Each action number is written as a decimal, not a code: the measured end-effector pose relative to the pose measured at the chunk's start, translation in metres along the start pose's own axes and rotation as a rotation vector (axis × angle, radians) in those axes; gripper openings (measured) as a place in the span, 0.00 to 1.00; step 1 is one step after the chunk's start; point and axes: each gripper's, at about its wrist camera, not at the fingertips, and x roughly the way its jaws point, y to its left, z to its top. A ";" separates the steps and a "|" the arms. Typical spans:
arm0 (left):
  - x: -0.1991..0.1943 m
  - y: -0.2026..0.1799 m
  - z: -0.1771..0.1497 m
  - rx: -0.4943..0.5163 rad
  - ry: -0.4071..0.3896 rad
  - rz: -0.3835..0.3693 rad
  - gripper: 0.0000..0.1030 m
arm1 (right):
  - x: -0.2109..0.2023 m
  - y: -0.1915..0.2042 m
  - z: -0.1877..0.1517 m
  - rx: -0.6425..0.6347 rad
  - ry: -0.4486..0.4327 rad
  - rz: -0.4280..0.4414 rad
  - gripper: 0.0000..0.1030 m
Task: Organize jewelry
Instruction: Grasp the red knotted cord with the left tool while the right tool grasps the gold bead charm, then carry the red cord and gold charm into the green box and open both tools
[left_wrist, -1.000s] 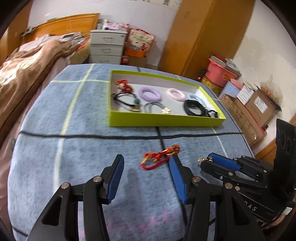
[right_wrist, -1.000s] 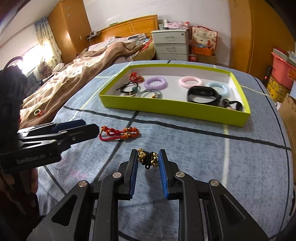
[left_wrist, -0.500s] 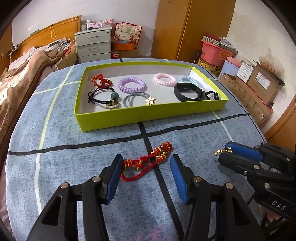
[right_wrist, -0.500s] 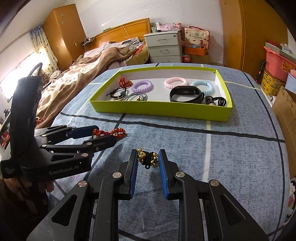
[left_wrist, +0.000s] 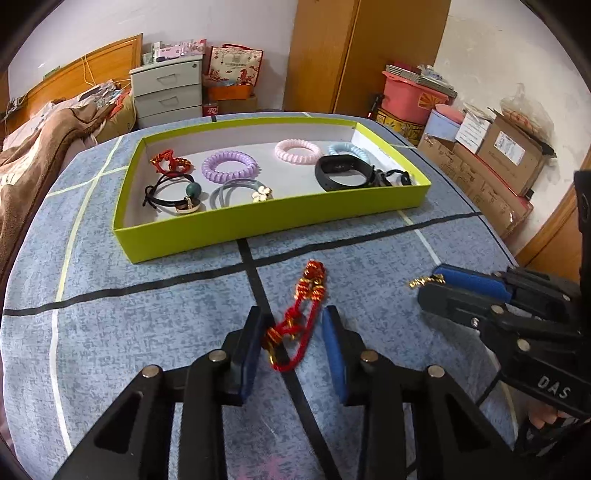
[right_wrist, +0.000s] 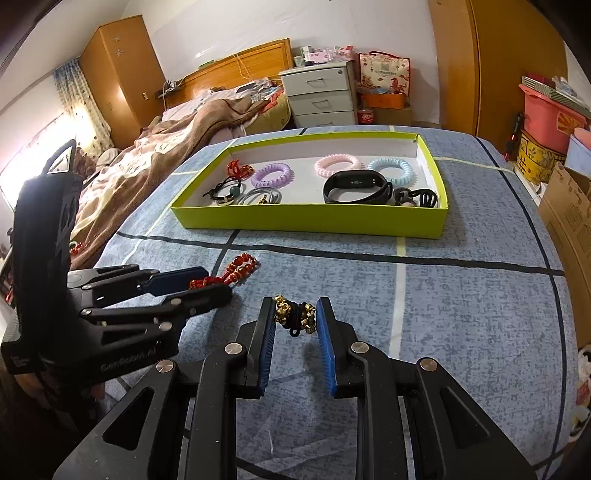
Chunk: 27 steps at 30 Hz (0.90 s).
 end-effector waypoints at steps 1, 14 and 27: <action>0.001 -0.001 0.001 0.008 0.001 0.005 0.32 | 0.000 0.000 0.000 0.000 0.000 0.000 0.22; 0.001 -0.011 -0.001 0.060 0.001 0.046 0.14 | 0.000 -0.001 0.000 -0.002 -0.004 -0.013 0.22; -0.018 -0.002 0.002 -0.003 -0.052 0.035 0.14 | -0.006 0.004 0.002 -0.009 -0.015 -0.023 0.22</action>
